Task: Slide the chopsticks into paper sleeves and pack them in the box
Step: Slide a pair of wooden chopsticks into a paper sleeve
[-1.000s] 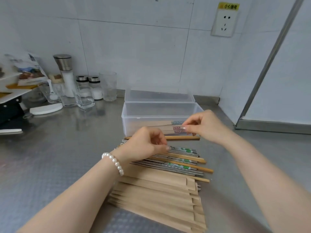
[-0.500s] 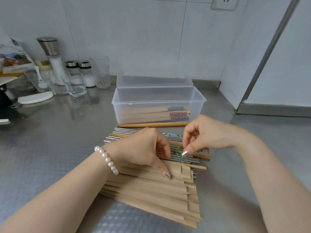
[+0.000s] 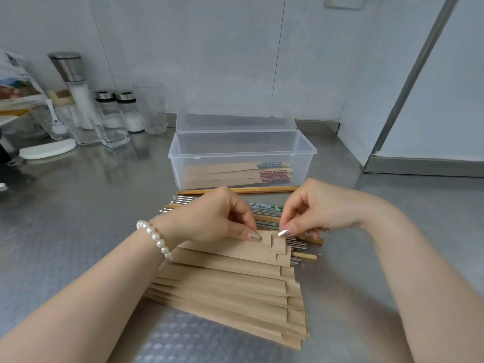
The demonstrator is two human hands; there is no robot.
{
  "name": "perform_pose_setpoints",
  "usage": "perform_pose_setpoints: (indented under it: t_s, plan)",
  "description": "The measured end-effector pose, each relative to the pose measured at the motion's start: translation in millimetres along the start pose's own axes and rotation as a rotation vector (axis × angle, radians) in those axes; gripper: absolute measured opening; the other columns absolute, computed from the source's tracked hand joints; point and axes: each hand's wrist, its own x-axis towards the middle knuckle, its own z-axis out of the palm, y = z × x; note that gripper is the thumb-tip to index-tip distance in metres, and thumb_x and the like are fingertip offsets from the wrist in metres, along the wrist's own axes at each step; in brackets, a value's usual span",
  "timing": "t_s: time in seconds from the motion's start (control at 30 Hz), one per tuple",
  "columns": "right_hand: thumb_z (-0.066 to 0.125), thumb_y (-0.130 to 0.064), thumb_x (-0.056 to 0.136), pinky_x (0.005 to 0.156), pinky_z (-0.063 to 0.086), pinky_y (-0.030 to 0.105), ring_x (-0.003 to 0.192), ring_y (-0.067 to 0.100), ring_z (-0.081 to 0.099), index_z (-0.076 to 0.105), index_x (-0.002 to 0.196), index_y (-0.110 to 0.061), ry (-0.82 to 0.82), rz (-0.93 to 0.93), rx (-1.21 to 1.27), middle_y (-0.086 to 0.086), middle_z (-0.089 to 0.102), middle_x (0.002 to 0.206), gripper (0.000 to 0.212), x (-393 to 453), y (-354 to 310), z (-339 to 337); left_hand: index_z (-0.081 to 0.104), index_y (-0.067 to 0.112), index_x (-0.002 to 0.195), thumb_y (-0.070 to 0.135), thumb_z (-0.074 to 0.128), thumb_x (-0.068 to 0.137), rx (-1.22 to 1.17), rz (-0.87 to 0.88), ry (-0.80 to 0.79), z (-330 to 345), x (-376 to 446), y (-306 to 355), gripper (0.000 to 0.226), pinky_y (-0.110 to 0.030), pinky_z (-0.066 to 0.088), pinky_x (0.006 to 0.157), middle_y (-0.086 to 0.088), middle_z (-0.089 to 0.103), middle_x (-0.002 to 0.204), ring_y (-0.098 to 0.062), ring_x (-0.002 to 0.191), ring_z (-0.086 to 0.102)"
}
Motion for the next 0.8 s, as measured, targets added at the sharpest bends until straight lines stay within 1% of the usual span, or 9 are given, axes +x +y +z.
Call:
perform_pose_setpoints:
  t_s: [0.1, 0.2, 0.27, 0.37, 0.43, 0.53, 0.63, 0.7, 0.8]
  plan:
    - [0.071, -0.02, 0.079, 0.044, 0.036, 0.017, 0.048, 0.008, 0.049, 0.074, 0.079, -0.015, -0.027, -0.034, 0.078, -0.002, 0.061, 0.058, 0.006, 1.9, -2.2, 3.5, 0.072, 0.011, 0.072, 0.017, 0.074, 0.073, -0.022, -0.01, 0.054, -2.6, 0.4, 0.4, 0.006, -0.014, 0.044, 0.061, -0.002, 0.067, 0.068, -0.001, 0.059, 0.053]
    - [0.071, -0.019, 0.079, 0.045, 0.035, 0.017, 0.048, 0.006, 0.047, 0.072, 0.072, -0.02, -0.033, -0.036, 0.089, -0.005, 0.06, 0.055, 0.008, 5.4, -2.8, 7.1, 0.071, 0.014, 0.072, 0.016, 0.072, 0.075, -0.036, -0.006, 0.104, -4.3, 0.1, 2.7, 0.004, -0.013, 0.045, 0.063, -0.002, 0.067, 0.069, -0.002, 0.061, 0.055]
    - [0.068, -0.015, 0.082, 0.043, 0.035, 0.016, 0.046, 0.006, 0.048, 0.07, 0.071, -0.016, -0.021, -0.021, 0.119, -0.004, 0.06, 0.054, 0.011, 6.5, -1.7, 7.4, 0.07, 0.016, 0.074, 0.018, 0.074, 0.074, -0.042, -0.004, 0.127, -4.5, -0.7, 4.5, 0.004, -0.012, 0.046, 0.064, 0.002, 0.067, 0.067, -0.001, 0.062, 0.056]
    - [0.064, -0.01, 0.084, 0.04, 0.034, 0.015, 0.042, 0.007, 0.048, 0.069, 0.07, -0.013, 0.009, -0.002, 0.208, 0.0, 0.062, 0.052, 0.015, 6.6, 1.2, 5.1, 0.07, 0.02, 0.085, 0.023, 0.084, 0.059, -0.003, 0.001, 0.148, -1.7, -2.7, 6.4, 0.029, -0.018, 0.048, 0.069, 0.005, 0.068, 0.076, -0.003, 0.07, 0.059]
    - [0.063, -0.008, 0.084, 0.038, 0.034, 0.016, 0.04, 0.008, 0.048, 0.069, 0.07, -0.01, 0.036, -0.001, 0.281, 0.003, 0.062, 0.051, 0.016, 7.2, 2.9, 3.9, 0.069, 0.022, 0.091, 0.024, 0.088, 0.052, 0.053, 0.033, 0.179, 2.1, -2.7, 7.2, 0.042, -0.016, 0.047, 0.072, 0.007, 0.069, 0.083, -0.004, 0.077, 0.06]
    - [0.061, -0.005, 0.084, 0.036, 0.033, 0.016, 0.038, 0.009, 0.047, 0.069, 0.069, -0.009, 0.047, -0.014, 0.384, 0.006, 0.061, 0.052, 0.018, 8.7, 4.9, 2.8, 0.069, 0.027, 0.089, 0.023, 0.085, 0.058, 0.137, 0.078, 0.277, 6.5, -1.9, 7.8, 0.035, -0.012, 0.044, 0.07, 0.015, 0.066, 0.08, 0.0, 0.078, 0.058]
    - [0.058, 0.002, 0.084, 0.037, 0.035, 0.017, 0.039, 0.009, 0.049, 0.071, 0.073, -0.009, 0.034, -0.035, 0.43, 0.007, 0.062, 0.054, 0.021, 8.6, 6.2, 1.5, 0.069, 0.03, 0.084, 0.019, 0.081, 0.065, 0.106, 0.073, 0.326, 5.4, -2.6, 8.5, 0.025, -0.007, 0.04, 0.066, 0.016, 0.065, 0.075, 0.002, 0.073, 0.057]
    - [0.058, 0.004, 0.083, 0.036, 0.036, 0.017, 0.039, 0.01, 0.05, 0.071, 0.073, -0.01, 0.04, -0.043, 0.436, 0.007, 0.061, 0.054, 0.022, 9.4, 6.4, 2.1, 0.068, 0.034, 0.083, 0.02, 0.081, 0.064, 0.108, 0.065, 0.33, 4.0, -3.2, 9.1, 0.027, -0.009, 0.042, 0.066, 0.015, 0.065, 0.078, -0.001, 0.074, 0.056]
    - [0.06, 0.001, 0.083, 0.033, 0.033, 0.016, 0.035, 0.009, 0.048, 0.069, 0.069, -0.009, 0.075, -0.044, 0.46, 0.007, 0.059, 0.051, 0.019, 12.8, 5.8, 6.0, 0.069, 0.031, 0.094, 0.026, 0.085, 0.059, 0.152, 0.073, 0.325, 5.7, -2.6, 9.2, 0.04, -0.016, 0.044, 0.071, 0.013, 0.065, 0.086, -0.007, 0.076, 0.055]
